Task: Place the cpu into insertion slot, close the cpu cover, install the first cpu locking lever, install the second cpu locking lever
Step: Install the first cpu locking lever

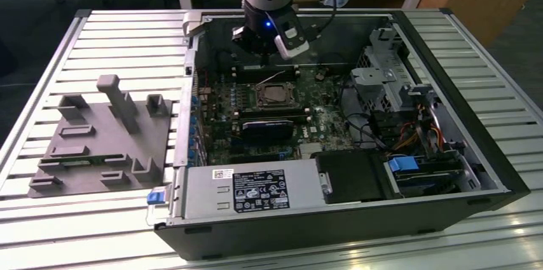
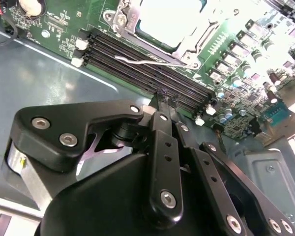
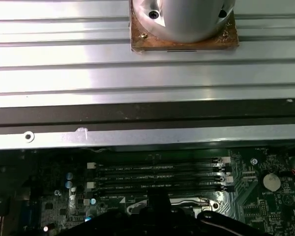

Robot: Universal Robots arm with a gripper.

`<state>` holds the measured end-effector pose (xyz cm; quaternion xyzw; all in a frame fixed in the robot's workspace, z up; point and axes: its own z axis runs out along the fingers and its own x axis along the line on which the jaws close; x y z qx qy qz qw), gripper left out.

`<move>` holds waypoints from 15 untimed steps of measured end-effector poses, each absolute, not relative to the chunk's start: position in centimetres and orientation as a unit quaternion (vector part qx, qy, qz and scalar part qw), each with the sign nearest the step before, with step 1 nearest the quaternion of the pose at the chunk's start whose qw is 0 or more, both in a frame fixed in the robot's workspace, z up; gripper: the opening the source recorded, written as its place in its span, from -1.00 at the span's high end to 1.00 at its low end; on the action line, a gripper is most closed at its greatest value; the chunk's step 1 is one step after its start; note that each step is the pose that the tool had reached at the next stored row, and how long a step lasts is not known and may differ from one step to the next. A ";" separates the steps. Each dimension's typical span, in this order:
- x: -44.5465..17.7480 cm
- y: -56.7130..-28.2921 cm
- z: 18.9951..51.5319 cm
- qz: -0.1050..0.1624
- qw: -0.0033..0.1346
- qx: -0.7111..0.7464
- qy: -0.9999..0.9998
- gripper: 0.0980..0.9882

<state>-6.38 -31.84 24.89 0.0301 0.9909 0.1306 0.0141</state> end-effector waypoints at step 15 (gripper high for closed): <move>-6.4 -32.1 24.3 0.134 0.074 0.022 0.988 0.99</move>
